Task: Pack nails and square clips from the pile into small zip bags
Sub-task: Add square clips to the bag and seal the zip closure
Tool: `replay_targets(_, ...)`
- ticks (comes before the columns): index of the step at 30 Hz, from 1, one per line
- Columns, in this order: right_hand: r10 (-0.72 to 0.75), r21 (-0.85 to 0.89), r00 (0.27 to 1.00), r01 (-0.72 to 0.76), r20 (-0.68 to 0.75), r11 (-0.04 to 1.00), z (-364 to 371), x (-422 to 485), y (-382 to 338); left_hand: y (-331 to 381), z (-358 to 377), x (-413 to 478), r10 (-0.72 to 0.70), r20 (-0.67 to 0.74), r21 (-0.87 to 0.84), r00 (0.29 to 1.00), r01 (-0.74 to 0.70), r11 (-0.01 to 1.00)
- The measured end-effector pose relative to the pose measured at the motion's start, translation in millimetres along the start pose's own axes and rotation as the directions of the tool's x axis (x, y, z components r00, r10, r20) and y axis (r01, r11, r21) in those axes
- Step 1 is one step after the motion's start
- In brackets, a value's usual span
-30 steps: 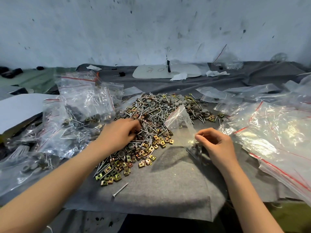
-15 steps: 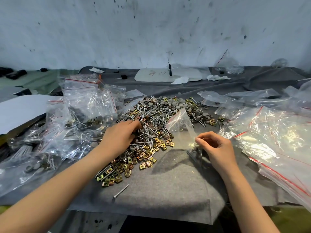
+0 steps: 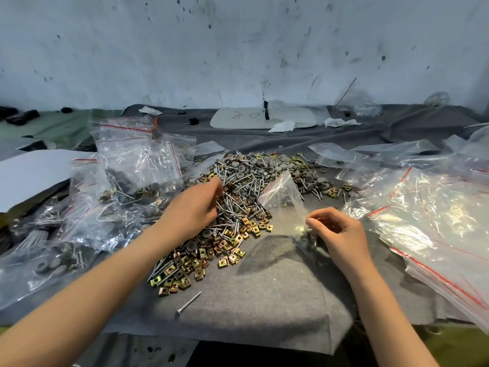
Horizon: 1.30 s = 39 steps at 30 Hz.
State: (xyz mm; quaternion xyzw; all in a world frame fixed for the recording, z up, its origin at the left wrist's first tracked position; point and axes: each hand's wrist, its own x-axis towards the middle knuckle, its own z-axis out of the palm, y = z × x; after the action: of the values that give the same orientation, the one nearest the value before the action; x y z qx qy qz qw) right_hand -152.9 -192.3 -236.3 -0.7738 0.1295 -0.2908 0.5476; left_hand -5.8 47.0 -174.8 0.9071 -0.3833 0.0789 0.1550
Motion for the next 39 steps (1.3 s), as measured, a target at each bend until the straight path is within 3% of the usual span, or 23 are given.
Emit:
replay_targets(4, 0.004, 0.008, 1.0, -0.004, 0.0, 1.0, -0.5, -0.3, 0.5, 20.6, -6.8, 7.8, -0.009, -0.105, -0.28, 0.994, -0.021, 0.96)
replay_targets(9, -0.005, -0.003, 1.0, 0.005, -0.002, 1.0, 0.3, -0.5, -0.5, 55.0, -17.0, 27.5, -0.045, -0.173, -0.59, 0.984, -0.066, 0.805)
replay_targets(17, 0.006, 0.006, 1.0, -0.006, 0.007, 1.0, -1.2, -1.6, -2.6, 69.2, -6.9, 40.8, 0.012, -0.104, -0.568, 0.994, -0.069, 0.82)
replay_targets(23, 0.004, 0.012, 1.0, -0.004, 0.007, 1.0, -0.9, -0.8, -1.3, 68.9, -5.5, 36.3, 0.007, -0.048, -0.651, 0.999, -0.037, 0.758)
replay_targets(31, -0.003, -0.015, 1.0, 0.003, 0.003, 1.0, -1.0, -0.3, 0.0, 70.0, -6.7, 33.9, 0.12, -0.018, -0.543, 0.993, -0.11, 0.832)
replay_targets(35, -0.011, -0.001, 1.0, 0.011, -0.024, 1.0, -0.8, 0.1, 1.8, 69.1, -6.6, 28.8, 0.15, 0.092, -0.505, 0.984, -0.083, 0.859)
replay_targets(39, -0.034, 0.007, 0.998, 0.034, -0.048, 0.999, 0.4, 1.0, 2.8, 70.6, -7.0, 23.0, 0.17, 0.084, -0.55, 0.982, -0.096, 0.829)
